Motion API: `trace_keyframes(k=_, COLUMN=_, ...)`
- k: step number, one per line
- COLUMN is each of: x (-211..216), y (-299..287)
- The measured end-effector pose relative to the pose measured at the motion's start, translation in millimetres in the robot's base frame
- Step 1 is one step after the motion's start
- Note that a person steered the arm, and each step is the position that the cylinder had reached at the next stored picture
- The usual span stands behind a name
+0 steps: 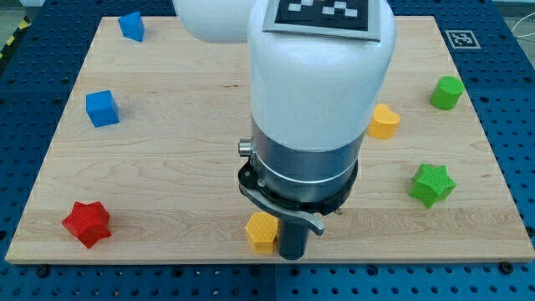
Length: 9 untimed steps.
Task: Move the yellow heart to the bottom right
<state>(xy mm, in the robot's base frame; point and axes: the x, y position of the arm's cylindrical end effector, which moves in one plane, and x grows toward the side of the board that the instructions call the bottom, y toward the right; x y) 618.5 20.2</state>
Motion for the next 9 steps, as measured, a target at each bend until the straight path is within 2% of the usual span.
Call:
trace_keyframes(k=1, x=0, y=0)
trace_keyframes(k=2, x=-20, y=6)
trace_keyframes(k=3, x=-69, y=9)
trace_keyframes(k=5, x=-85, y=12)
trace_keyframes(k=6, x=-130, y=23)
trace_keyframes(k=7, x=-178, y=46)
trace_keyframes(k=9, x=-194, y=136)
